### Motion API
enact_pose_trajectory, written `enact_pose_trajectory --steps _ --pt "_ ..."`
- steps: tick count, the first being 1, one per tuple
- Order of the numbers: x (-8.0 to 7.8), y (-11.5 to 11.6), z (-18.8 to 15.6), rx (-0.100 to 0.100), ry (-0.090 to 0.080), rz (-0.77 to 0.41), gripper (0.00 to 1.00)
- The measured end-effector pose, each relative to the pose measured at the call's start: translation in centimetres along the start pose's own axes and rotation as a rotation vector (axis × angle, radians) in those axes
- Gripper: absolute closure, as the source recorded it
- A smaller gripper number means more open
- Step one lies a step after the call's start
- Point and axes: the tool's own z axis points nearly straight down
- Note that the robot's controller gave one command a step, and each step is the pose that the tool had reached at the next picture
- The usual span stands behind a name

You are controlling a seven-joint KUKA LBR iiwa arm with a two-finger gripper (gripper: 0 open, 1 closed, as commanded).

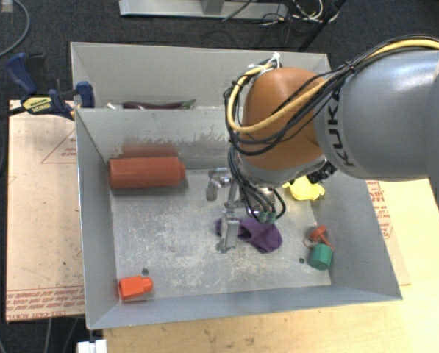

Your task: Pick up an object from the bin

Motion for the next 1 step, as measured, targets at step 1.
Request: enact_pose_trajectory --steps 1 --pt "-0.14 -0.04 -0.46 -0.001 -0.007 0.002 0.0"
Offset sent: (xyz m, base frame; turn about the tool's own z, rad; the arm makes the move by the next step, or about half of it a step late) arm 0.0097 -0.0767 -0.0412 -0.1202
